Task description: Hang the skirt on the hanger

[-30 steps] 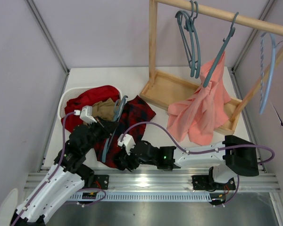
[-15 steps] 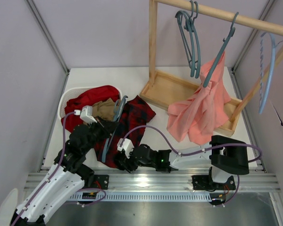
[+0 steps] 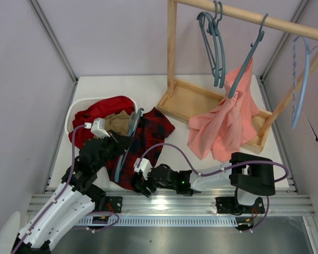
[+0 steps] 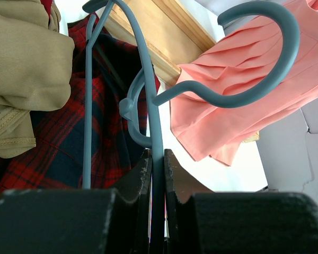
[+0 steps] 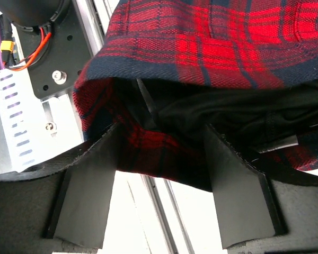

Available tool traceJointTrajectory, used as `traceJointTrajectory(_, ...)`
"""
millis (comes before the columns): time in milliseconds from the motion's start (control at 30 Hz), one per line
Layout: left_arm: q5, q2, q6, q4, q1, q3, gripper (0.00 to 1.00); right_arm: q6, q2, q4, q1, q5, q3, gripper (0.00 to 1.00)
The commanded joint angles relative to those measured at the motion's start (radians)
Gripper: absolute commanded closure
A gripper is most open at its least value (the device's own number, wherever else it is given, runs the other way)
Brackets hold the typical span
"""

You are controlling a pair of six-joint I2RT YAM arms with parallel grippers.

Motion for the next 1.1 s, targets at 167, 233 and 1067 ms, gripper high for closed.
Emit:
traceJointTrajectory(167, -0.019, 0.006, 0.035, 0.040, 0.005, 0.056, 0.93, -0.041, 0.025, 0.058, -0.011, 0.042, -0.007, 0.32)
traceJointTrajectory(233, -0.018, 0.006, 0.035, 0.041, 0.006, 0.056, 0.93, -0.068, 0.034, 0.053, -0.016, 0.053, -0.005, 0.33)
traceJointTrajectory(1067, 0.079, 0.068, -0.071, 0.215, 0.005, 0.024, 0.93, -0.179, -0.217, -0.316, 0.070, 0.299, 0.153, 1.00)
